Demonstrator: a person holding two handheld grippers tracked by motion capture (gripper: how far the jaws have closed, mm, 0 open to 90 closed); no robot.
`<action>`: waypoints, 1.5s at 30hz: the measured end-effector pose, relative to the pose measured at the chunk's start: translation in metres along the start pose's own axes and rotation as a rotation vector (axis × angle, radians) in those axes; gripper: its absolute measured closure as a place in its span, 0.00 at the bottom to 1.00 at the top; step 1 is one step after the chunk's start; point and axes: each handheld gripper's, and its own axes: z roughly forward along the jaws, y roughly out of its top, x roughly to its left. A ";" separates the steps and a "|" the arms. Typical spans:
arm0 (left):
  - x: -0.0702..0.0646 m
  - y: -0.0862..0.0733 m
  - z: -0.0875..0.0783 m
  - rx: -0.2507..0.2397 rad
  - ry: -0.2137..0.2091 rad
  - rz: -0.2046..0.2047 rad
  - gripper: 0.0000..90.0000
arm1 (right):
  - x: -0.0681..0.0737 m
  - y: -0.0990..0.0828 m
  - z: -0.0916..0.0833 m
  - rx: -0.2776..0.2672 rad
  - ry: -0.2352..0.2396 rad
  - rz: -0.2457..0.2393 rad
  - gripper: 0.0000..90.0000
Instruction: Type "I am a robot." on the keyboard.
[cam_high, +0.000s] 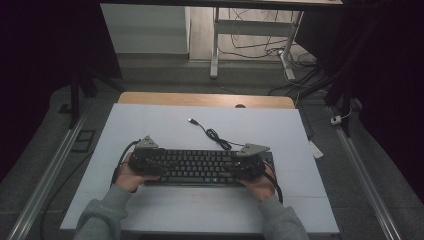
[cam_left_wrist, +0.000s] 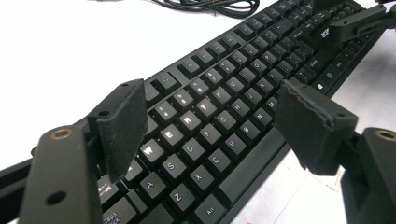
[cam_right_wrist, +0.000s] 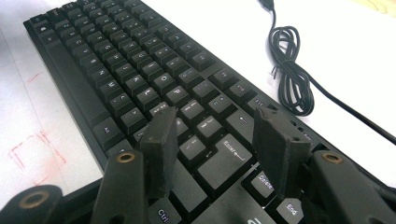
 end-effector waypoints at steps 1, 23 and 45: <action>0.000 0.000 0.000 0.000 0.000 0.000 0.27 | 0.000 0.000 0.000 0.000 0.000 0.000 0.56; 0.000 0.000 0.003 0.024 -0.005 0.012 0.26 | 0.010 0.021 0.007 -0.054 0.029 0.006 0.58; -0.001 -0.001 0.005 0.039 -0.002 0.025 0.25 | 0.019 0.038 0.042 0.016 0.102 -0.005 0.99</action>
